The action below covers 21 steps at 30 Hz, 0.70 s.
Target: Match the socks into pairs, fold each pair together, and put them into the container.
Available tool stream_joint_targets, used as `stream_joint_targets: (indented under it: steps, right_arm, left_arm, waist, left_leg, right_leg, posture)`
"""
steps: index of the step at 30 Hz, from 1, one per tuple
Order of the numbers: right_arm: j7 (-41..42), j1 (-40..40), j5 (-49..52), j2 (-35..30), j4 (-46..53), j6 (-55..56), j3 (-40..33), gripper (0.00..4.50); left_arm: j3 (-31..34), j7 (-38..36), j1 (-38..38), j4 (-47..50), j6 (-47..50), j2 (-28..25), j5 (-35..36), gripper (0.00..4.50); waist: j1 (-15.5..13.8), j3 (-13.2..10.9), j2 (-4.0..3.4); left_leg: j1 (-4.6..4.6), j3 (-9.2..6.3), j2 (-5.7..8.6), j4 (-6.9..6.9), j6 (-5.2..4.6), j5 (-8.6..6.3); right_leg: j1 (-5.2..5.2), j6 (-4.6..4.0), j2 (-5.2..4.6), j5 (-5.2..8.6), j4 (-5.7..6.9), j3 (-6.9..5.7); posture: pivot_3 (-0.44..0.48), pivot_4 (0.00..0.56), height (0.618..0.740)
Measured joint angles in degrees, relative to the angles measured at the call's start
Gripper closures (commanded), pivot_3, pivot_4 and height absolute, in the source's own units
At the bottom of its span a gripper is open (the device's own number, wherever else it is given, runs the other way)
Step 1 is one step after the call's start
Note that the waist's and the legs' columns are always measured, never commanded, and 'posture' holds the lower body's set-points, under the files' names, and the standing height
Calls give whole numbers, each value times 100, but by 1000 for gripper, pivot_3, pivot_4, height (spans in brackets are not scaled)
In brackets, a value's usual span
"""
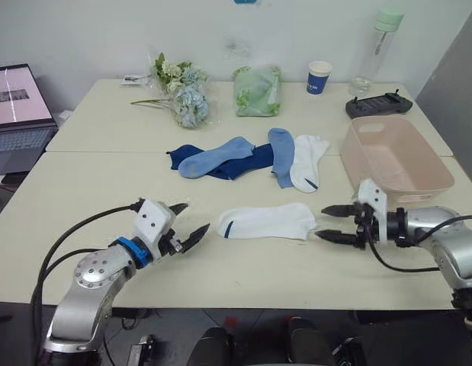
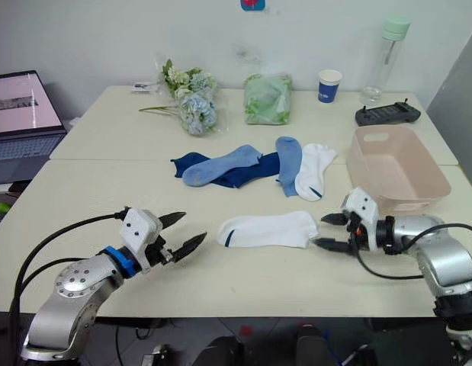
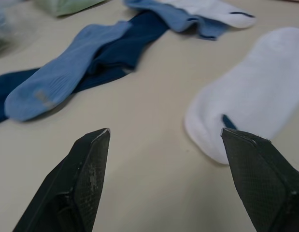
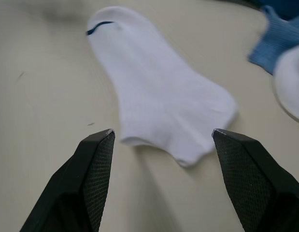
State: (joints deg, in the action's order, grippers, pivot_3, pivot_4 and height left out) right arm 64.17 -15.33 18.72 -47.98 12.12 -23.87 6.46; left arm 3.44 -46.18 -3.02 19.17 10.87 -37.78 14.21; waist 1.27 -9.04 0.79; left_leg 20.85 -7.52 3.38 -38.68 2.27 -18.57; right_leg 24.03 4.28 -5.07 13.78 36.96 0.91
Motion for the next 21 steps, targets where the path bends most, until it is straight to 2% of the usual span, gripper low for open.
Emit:
stream_joint_targets:
  steps: [2,4,12,14,17,21]
  right_arm:
    - [62,118,-458,-25,9,721,317,1035]
    - [38,146,-790,108,-147,1249,532,1035]
    - [-61,-31,-1450,420,-878,2288,839,1035]
    - [-65,-135,-1553,463,-1020,2481,868,1418]
    - [-102,-211,-1608,604,-1260,2657,882,2283]
    - [-110,-307,-1750,686,-1399,2817,943,3669]
  left_arm:
    - [-306,-486,53,-316,-593,-306,-230,776]
    - [-640,-730,234,-671,-1123,-355,-536,776]
    - [-1326,-689,1040,-1616,-2157,-111,-1366,776]
    - [-1404,-684,1173,-1738,-2238,-63,-1452,737]
    - [-1521,-651,1382,-1943,-2286,12,-1556,1287]
    - [-1591,-613,1535,-2152,-2278,85,-1635,2494]
  waist:
    - [6,0,0]
    - [12,-1,0]
    - [20,-1,-1]
    - [21,0,-1]
    - [22,0,-1]
    - [25,1,-2]
  left_leg:
    - [0,6,2,0,-1,0]
    - [0,4,3,-2,-1,0]
    - [-4,1,2,-2,-1,0]
    - [-10,-1,2,-3,-1,0]
    - [-32,-4,3,-3,-2,0]
    - [-40,-4,2,-3,-2,0]
  right_leg:
    - [-1,0,0,0,-2,-1]
    - [-2,0,0,0,-1,2]
    - [0,0,0,-1,3,3]
    - [-8,0,0,-2,4,1]
    - [-34,0,1,-2,0,-3]
    - [-39,0,2,-1,2,-2]
  posture:
    - [0,150,740]
    - [0,150,740]
    - [0,150,740]
    - [0,150,740]
    - [0,150,740]
    - [0,150,740]
